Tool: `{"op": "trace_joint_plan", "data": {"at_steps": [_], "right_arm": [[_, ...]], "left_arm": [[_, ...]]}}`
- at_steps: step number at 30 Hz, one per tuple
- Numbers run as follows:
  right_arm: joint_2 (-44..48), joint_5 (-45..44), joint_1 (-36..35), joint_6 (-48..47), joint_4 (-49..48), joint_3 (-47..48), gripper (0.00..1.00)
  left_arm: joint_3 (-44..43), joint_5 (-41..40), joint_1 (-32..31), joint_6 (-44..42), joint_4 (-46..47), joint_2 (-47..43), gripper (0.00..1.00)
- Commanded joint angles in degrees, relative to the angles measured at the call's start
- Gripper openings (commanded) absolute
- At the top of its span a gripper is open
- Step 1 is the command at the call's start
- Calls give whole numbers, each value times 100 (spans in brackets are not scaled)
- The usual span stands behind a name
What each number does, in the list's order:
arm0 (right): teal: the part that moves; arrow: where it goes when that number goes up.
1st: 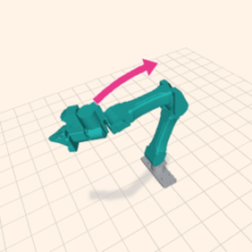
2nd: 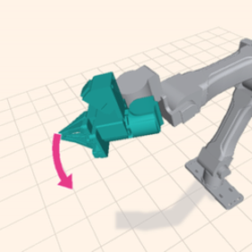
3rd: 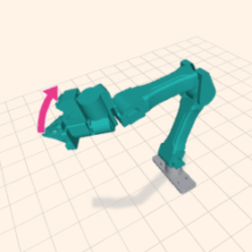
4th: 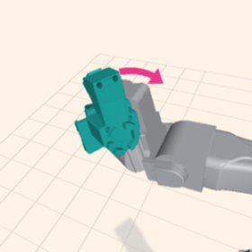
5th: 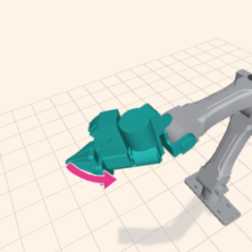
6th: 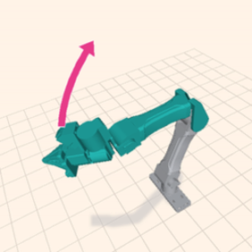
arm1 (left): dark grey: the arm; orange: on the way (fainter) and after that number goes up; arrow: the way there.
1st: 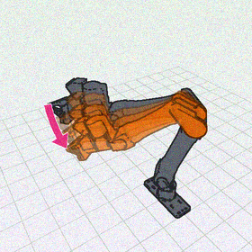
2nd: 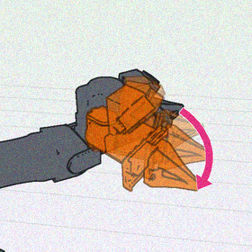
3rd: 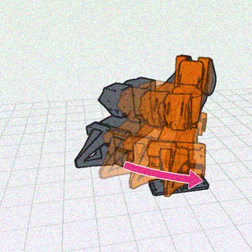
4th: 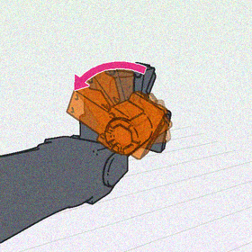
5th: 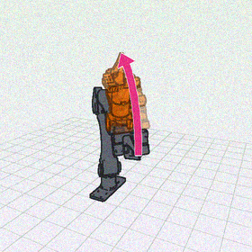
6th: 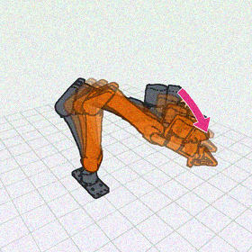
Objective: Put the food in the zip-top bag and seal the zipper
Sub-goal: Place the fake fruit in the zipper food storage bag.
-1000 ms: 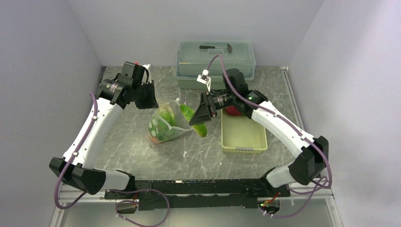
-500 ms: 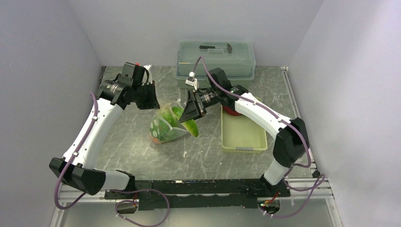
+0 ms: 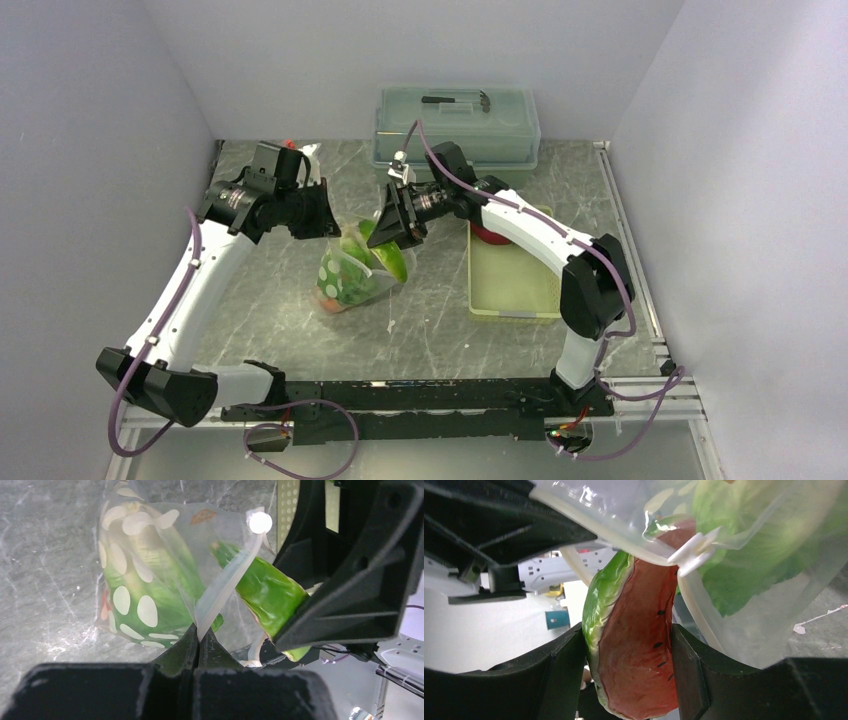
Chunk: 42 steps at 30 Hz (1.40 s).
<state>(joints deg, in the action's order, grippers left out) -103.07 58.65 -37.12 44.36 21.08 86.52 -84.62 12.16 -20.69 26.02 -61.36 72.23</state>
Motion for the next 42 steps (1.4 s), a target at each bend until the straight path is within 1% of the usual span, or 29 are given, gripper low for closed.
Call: {"op": "trace_joint_plan", "data": {"at_steps": [1, 3, 7, 11, 18, 23, 28, 31, 35, 42], "right_arm": [[-99, -354, -21, 575, -339, 339, 15], [-139, -527, -22, 684, -319, 354, 15], [-194, -706, -23, 1122, -628, 238, 15], [-281, -965, -23, 1399, -649, 232, 15], [-347, -904, -23, 2123, -1363, -63, 15], [-405, -635, -16, 2320, -1641, -108, 15], [-437, -467, -12, 2303, -1650, -109, 15], [-401, -753, -14, 1933, -1167, -11, 15], [-337, -1159, -38, 1509, -756, 46, 15], [-121, -1920, -172, 944, -304, 25, 23]], "left_arm": [[141, 445, 10, 96, 477, -340, 0], [207, 505, 3, 102, 532, -427, 0], [332, 744, -12, 100, 656, -524, 0], [449, 920, -106, 144, 793, -570, 0], [592, 764, -500, 149, 923, -614, 0], [643, 372, -903, 26, 908, -573, 0], [687, 25, -1266, -126, 837, -511, 0], [690, -122, -1349, -104, 825, -499, 0], [631, -216, -1350, 44, 858, -470, 0], [474, -250, -1350, 396, 982, -383, 0]]}}
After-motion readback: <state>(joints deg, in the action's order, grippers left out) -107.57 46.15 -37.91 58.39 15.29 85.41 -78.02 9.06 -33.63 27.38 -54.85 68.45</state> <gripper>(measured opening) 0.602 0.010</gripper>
